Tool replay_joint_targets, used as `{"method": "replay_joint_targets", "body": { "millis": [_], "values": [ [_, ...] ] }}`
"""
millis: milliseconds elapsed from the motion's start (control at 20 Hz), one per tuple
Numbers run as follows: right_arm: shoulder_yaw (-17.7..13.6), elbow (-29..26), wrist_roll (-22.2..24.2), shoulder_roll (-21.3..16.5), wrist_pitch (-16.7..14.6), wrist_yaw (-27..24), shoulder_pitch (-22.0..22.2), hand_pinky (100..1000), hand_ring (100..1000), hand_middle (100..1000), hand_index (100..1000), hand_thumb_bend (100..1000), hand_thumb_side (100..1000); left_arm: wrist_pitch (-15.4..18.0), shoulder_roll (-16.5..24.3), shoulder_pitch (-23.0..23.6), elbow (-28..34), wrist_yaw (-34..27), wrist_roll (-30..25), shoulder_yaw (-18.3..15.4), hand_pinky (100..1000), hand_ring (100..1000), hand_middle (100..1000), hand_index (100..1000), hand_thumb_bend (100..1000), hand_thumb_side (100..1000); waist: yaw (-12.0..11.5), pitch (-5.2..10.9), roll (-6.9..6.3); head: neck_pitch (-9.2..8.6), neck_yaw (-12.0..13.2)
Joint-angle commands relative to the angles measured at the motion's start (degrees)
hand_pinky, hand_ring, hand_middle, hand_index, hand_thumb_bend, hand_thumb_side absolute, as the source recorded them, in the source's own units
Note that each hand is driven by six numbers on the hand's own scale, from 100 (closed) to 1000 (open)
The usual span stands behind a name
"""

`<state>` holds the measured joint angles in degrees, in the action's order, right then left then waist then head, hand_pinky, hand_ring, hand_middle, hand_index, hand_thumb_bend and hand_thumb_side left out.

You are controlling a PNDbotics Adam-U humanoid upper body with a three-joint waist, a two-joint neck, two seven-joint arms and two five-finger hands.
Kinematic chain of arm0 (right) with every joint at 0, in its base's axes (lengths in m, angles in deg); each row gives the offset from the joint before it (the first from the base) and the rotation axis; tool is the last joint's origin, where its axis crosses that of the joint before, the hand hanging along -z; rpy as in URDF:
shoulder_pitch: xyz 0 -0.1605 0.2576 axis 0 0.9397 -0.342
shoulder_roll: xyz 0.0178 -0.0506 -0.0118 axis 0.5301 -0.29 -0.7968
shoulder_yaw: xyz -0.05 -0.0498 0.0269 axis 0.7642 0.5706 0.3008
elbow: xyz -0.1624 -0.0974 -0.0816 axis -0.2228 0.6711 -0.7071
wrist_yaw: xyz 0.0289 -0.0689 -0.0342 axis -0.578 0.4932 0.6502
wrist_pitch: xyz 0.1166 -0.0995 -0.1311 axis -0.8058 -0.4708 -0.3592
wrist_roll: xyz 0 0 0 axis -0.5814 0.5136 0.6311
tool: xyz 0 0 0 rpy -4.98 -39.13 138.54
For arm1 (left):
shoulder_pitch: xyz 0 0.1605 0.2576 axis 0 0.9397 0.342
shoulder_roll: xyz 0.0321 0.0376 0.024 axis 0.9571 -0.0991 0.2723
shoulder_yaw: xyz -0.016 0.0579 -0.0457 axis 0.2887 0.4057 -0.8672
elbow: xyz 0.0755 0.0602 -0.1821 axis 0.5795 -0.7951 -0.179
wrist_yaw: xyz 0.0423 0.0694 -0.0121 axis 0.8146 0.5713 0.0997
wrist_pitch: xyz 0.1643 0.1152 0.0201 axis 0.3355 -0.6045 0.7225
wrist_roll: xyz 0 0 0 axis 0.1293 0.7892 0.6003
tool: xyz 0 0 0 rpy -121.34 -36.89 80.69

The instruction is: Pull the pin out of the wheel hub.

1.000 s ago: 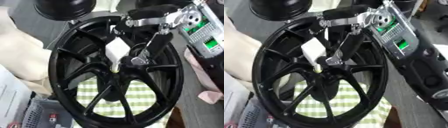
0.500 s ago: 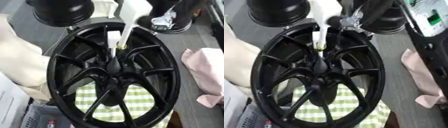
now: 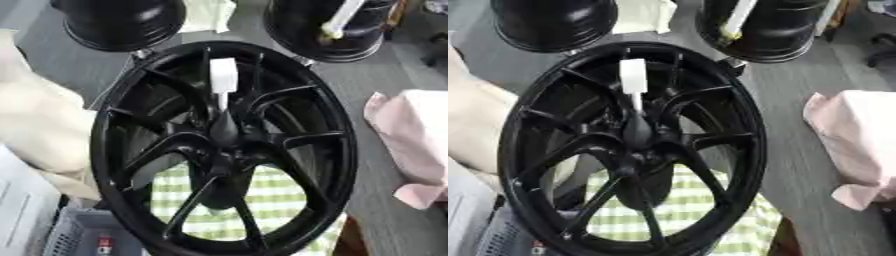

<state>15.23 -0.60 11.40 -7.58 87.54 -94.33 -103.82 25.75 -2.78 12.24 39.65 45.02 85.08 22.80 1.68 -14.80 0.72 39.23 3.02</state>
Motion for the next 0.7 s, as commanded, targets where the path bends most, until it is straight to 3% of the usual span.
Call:
{"method": "replay_joint_targets", "body": {
  "millis": [50,200,300,350,500,700],
  "values": [
    [-6.42,-2.43,-5.59,-7.04,-0.94,-0.45,5.9,728,528,391,571,100,292,0.02,0.62,-0.69,1.09,0.03,0.4,-0.89,657,627,436,620,720,441,0.09,0.43,-0.45,-0.21,0.89],
    [-10.66,-3.6,-10.5,-8.65,-1.58,2.46,15.55,732,539,436,617,100,293,0.03,0.39,-1.01,1.21,-0.05,0.67,-1.13,657,627,436,620,720,441,0.21,-0.19,-1.13,-0.42,1.94],
    [-12.74,-4.33,-12.51,-7.66,-2.35,4.75,20.8,756,578,503,688,100,334,0.02,0.17,-1.2,1.28,-0.06,0.82,-1.24,657,627,436,621,720,441,0.21,-0.55,-1.55,-0.68,2.44],
    [-13.63,-4.87,-12.73,-6.47,-2.95,5.55,22.99,789,641,602,781,100,396,0.03,0.05,-1.33,1.34,-0.05,0.87,-1.28,657,627,436,621,720,441,0.16,-0.72,-1.74,-0.81,2.5],
    [-16.41,-5.92,-10.78,-2.45,-5.85,7.7,27.77,838,743,770,881,100,527,0.0,-0.2,-1.56,1.4,-0.09,1.01,-1.37,658,627,436,621,722,444,0.09,-1.05,-2.2,-1.04,2.38],
    [-18.76,-5.53,-10.22,1.04,-7.48,7.53,31.05,854,755,796,887,100,546,0.02,-0.28,-1.56,1.4,-0.21,1.1,-1.45,658,627,436,621,720,442,0.4,-1.17,-2.48,-1.09,2.16]
  ]
}}
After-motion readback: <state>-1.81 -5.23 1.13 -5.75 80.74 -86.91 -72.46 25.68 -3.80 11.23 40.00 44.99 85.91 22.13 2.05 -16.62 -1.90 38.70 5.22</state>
